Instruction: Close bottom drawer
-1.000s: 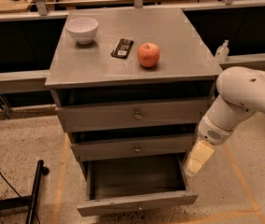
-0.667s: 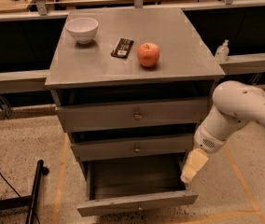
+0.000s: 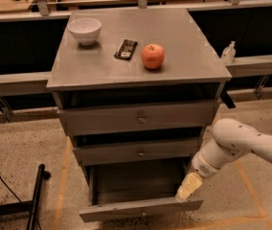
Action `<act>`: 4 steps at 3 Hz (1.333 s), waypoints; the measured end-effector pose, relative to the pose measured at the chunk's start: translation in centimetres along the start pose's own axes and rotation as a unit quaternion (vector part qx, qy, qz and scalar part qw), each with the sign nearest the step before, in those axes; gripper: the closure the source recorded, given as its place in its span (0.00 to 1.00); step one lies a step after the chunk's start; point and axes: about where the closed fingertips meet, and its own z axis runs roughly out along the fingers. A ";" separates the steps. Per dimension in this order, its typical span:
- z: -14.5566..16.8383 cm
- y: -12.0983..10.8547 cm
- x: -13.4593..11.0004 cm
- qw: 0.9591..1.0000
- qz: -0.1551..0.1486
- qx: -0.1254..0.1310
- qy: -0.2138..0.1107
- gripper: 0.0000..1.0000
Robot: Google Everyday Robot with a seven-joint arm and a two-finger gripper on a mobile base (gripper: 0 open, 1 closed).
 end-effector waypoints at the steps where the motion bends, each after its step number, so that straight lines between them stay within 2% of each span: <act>1: -0.1 0.0 0.0 1.000 -0.001 0.001 0.000 0.00; 2: 2.1 -1.0 -0.6 0.999 -0.003 -0.032 -0.013 0.00; 3: 9.1 -0.2 0.1 0.995 -0.033 -0.082 -0.046 0.00; 4: 12.0 -0.1 -0.2 0.994 -0.035 -0.089 -0.061 0.00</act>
Offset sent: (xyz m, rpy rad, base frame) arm 0.0310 0.0230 -0.0592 0.1878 0.0939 0.0429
